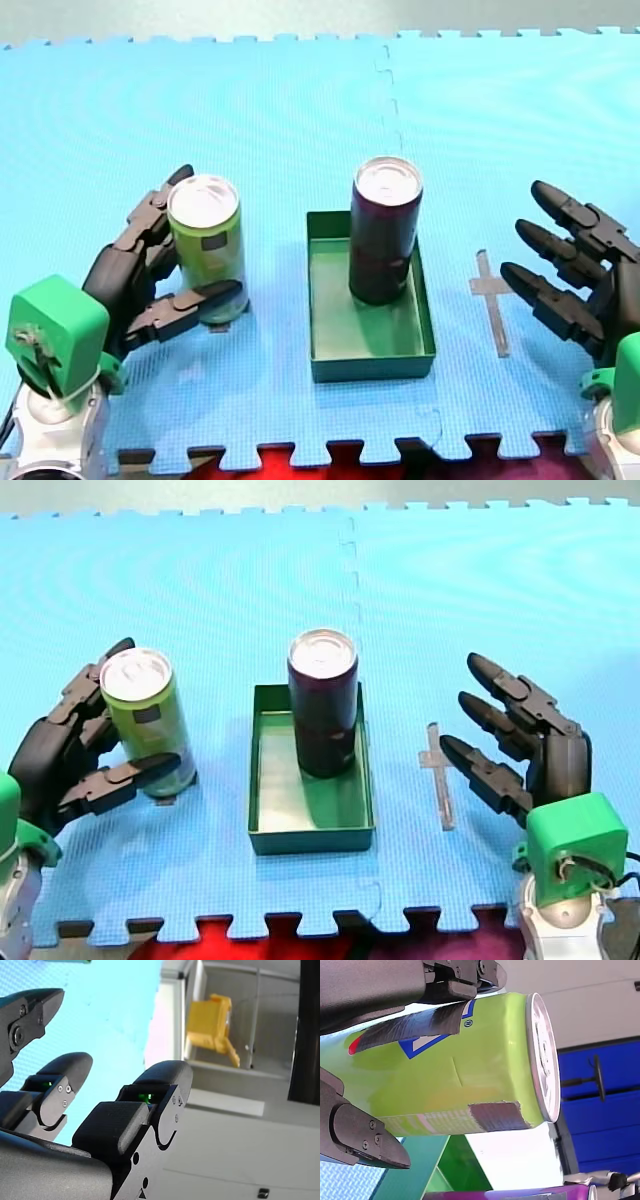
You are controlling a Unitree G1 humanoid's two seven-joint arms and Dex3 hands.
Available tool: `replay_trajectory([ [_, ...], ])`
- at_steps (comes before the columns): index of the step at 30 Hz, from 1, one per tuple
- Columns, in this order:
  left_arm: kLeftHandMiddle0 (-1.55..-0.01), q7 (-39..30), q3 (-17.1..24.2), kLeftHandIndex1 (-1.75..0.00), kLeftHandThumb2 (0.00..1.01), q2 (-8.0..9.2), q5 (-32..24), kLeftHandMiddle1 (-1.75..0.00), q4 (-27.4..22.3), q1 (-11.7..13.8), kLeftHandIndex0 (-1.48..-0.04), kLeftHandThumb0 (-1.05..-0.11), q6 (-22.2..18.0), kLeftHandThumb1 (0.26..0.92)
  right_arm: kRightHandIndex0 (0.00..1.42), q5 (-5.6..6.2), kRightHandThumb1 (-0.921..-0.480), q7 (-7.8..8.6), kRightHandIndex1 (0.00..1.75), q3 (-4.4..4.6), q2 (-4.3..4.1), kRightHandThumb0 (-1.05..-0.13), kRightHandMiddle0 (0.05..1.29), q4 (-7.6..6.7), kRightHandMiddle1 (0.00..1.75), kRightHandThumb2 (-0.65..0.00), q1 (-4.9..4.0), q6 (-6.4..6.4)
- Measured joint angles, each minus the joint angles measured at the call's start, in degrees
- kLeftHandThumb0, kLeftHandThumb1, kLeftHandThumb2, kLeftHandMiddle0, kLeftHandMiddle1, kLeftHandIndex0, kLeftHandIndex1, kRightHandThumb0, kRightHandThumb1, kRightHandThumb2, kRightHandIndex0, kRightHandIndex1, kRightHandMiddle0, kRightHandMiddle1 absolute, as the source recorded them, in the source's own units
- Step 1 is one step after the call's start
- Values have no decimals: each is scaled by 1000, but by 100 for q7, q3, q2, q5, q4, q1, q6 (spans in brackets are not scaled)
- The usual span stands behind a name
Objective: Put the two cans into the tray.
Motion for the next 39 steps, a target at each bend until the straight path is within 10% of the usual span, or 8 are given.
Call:
replay_trajectory([
  [39,-110,298,-25,-7,1,-79,144,-19,375,-358,-139,-1048,373,732,892,95,-708,169,0,-79,7,-470,831,-7,0,0,56,-220],
])
